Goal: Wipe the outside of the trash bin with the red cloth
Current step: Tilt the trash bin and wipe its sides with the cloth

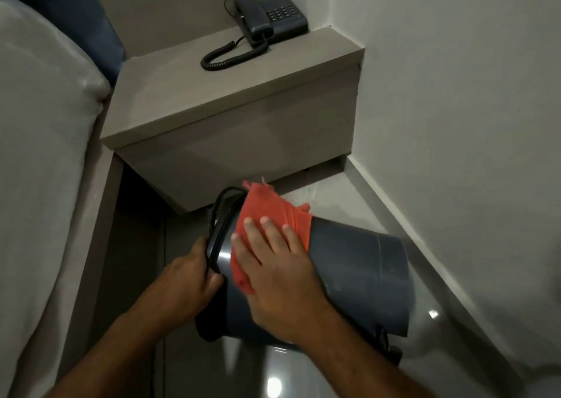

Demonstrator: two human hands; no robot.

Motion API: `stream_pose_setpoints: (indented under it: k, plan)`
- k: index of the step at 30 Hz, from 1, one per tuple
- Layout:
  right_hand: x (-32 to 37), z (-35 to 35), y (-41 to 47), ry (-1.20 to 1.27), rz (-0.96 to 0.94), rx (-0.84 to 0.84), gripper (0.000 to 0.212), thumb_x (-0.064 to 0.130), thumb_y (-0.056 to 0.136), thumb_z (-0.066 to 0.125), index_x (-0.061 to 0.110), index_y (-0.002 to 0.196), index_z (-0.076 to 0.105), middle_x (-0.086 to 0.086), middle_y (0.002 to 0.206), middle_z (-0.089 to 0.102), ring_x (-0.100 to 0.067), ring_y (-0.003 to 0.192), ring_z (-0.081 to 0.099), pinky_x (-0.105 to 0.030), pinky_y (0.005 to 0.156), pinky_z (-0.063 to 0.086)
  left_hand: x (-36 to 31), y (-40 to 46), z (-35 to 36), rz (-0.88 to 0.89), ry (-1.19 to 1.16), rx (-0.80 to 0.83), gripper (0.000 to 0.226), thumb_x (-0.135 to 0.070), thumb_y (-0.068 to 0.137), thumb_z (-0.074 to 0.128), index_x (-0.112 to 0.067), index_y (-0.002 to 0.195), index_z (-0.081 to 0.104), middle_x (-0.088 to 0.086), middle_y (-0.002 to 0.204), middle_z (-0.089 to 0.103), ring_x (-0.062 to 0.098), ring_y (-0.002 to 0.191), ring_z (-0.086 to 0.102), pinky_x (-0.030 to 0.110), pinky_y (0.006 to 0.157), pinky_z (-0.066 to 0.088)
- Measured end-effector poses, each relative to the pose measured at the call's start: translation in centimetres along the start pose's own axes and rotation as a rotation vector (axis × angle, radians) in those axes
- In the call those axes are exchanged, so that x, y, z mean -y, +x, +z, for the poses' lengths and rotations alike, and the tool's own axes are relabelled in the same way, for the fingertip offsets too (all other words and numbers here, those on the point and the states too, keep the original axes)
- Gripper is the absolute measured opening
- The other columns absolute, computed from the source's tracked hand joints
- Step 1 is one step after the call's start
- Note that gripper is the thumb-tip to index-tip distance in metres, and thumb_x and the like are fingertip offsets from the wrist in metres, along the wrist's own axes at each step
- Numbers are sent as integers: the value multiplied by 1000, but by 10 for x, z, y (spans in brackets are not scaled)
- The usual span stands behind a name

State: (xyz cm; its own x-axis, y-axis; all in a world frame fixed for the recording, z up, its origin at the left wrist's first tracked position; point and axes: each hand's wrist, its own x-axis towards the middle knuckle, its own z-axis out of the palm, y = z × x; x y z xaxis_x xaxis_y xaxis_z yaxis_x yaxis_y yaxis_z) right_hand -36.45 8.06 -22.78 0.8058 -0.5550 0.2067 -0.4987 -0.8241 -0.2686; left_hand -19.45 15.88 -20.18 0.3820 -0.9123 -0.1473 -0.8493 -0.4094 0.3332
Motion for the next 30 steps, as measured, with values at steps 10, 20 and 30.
stream_pose_setpoints:
  k: [10,20,30]
  plan:
    - [-48,-17,-91,-160,598,31,93,41,68,80,-7,140,48,-38,146,44,-59,133,42,-71,109,32,-2,4,1,37,1,53,33,-22,84,54,-22,115,43,8,82,66,30,76,66,40,68,53]
    - [17,-2,-65,-153,114,139,79,43,73,66,19,147,48,-12,158,35,-33,144,37,-53,114,34,5,10,3,120,40,38,33,-24,86,55,-18,115,41,7,80,65,33,79,67,37,66,50]
    - [-71,-28,-97,-44,774,125,70,42,96,49,10,155,28,-30,161,20,-58,141,26,-67,108,36,9,3,2,-32,-217,134,57,-52,68,57,-31,120,48,-7,97,67,15,89,68,31,73,54]
